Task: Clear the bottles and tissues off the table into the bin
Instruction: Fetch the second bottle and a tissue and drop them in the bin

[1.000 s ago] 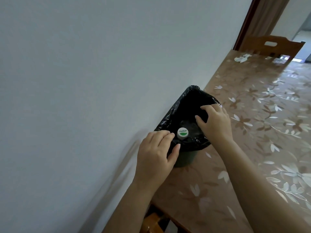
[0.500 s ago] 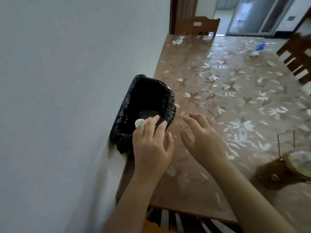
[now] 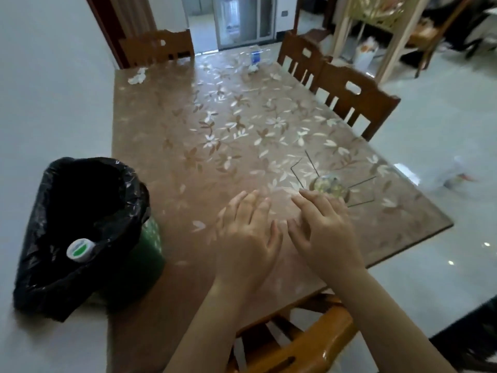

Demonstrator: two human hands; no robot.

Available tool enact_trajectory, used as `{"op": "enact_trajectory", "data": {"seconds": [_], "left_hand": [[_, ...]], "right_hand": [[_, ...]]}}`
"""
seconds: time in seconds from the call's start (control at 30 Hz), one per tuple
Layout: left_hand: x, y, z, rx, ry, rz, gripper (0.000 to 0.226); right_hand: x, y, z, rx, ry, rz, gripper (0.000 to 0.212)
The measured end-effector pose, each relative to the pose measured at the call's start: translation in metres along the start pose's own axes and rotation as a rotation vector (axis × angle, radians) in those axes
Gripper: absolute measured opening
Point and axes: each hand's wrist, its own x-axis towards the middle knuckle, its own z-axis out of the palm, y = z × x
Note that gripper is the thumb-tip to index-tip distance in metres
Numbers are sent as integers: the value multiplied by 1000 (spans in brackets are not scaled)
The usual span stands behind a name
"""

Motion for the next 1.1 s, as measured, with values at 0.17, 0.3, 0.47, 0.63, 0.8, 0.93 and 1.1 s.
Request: {"op": "enact_trajectory", "data": {"seconds": [0.17, 0.3, 0.47, 0.63, 0.8, 0.93, 1.1], "left_hand": [[13, 67, 36, -77, -66, 135, 37], [20, 134, 69, -129, -138, 218, 38], [30, 229, 115, -202, -200, 341, 37], [33, 311, 155, -286, -269, 453, 35], [38, 374, 189, -318, -333, 542, 39], [45, 417, 225, -353, -347, 622, 37], [65, 468, 283, -422, -343, 662, 35]], "right_hand": [[-17, 66, -39, -36, 75, 126, 44], [-39, 127, -78, -103, 160, 215, 42], [-69, 204, -133, -163, 247, 350, 44], [-100, 279, -183, -222, 303, 475, 42], [-122, 330, -214, -293, 341, 567, 43], [-134, 369, -230, -349, 357, 649, 43], [-132, 437, -245, -389, 347, 716, 42]]}}
